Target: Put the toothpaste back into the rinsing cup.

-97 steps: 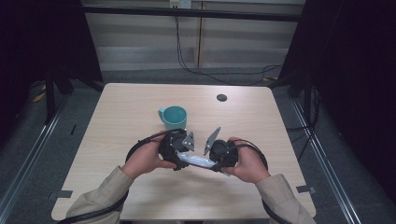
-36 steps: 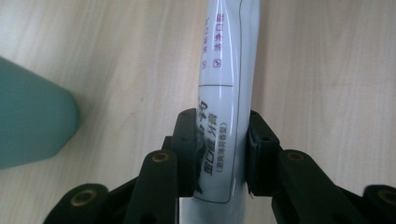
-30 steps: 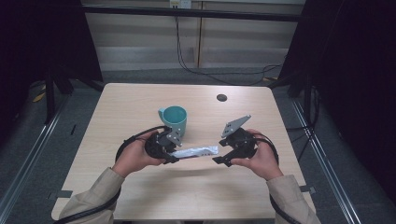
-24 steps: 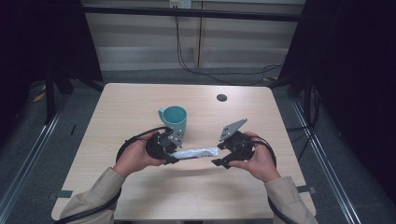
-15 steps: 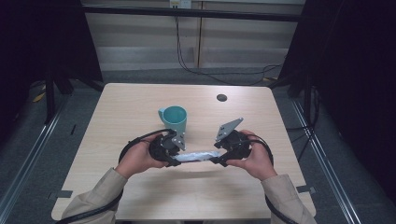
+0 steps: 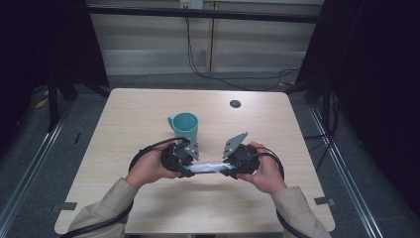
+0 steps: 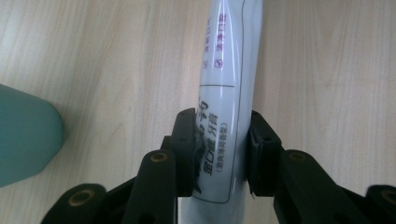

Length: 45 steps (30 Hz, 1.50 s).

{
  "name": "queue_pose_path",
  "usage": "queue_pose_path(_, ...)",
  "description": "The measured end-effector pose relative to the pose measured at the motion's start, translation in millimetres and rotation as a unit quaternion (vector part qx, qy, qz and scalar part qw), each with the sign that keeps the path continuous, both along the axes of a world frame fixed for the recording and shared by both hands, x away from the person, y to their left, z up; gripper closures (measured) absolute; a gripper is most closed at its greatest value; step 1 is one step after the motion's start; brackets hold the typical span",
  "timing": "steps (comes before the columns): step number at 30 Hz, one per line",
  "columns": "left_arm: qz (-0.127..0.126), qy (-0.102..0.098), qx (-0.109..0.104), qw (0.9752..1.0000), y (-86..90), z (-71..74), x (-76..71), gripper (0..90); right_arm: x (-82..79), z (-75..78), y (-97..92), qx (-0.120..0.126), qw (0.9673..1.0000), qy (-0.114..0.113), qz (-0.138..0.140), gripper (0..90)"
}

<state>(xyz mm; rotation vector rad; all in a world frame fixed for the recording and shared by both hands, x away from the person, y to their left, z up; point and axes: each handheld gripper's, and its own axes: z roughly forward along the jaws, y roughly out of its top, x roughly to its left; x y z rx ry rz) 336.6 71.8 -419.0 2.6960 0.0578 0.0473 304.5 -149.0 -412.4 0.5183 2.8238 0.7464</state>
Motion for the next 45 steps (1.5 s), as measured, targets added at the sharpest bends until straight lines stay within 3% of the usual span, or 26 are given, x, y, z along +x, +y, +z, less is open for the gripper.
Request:
queue_pose_path(3,0.002,-0.005,-0.007,1.0,1.5,-0.4,1.6,66.9,-2.7,2.4,1.5,0.001,0.9999,-0.003,-0.015,64.0)
queue_pose_path(4,0.002,0.001,-0.008,1.0,1.7,-0.4,1.6,66.7,-3.2,3.6,1.7,0.001,0.9999,-0.006,-0.012,64.3)
queue_pose_path(7,-0.001,-0.007,-0.017,0.9998,3.1,1.3,2.3,66.0,-3.6,6.4,2.1,0.006,0.9998,-0.016,-0.007,64.6)
queue_pose_path(9,0.008,-0.012,-0.036,0.9993,3.1,3.4,2.3,59.2,-3.3,8.2,1.9,0.015,0.9996,-0.022,-0.008,64.9)
queue_pose_path(12,-0.005,-0.031,-0.04,0.9987,-1.5,6.8,-0.9,50.0,-4.3,11.6,3.4,0.025,0.9993,-0.027,-0.008,65.1)
queue_pose_path(13,-0.005,-0.029,-0.042,0.9987,-3.5,7.8,-1.1,47.0,-4.1,12.4,4.4,0.029,0.9991,-0.029,-0.003,65.1)
queue_pose_path(16,-0.008,-0.033,-0.043,0.9985,-9.0,10.2,-2.4,46.0,-4.1,13.9,8.5,0.031,0.9991,-0.03,0.0,65.0)
queue_pose_path(28,-0.009,-0.029,-0.044,0.9986,-15.3,13.7,-2.3,58.0,-2.7,11.1,14.3,0.002,0.9992,-0.039,0.009,64.7)
queue_pose_path(34,-0.018,-0.018,-0.039,0.9989,-17.3,11.3,-2.2,61.3,-3.0,12.9,16.0,0.005,0.999,-0.041,0.017,64.5)
queue_pose_path(37,-0.022,-0.01,-0.026,0.9994,-19.9,9.3,-3.8,65.1,-3.5,14.9,18.0,0.001,0.9987,-0.046,0.024,64.4)
queue_pose_path(41,-0.014,0.009,-0.015,0.9998,-21.4,7.9,-4.2,67.8,-3.9,14.6,19.7,0.003,0.9983,-0.05,0.03,64.1)
queue_pose_path(45,-0.01,0.009,-0.013,0.9998,-20.2,8.3,-3.3,71.5,-4.2,14.4,19.7,0.009,0.9984,-0.048,0.028,63.0)
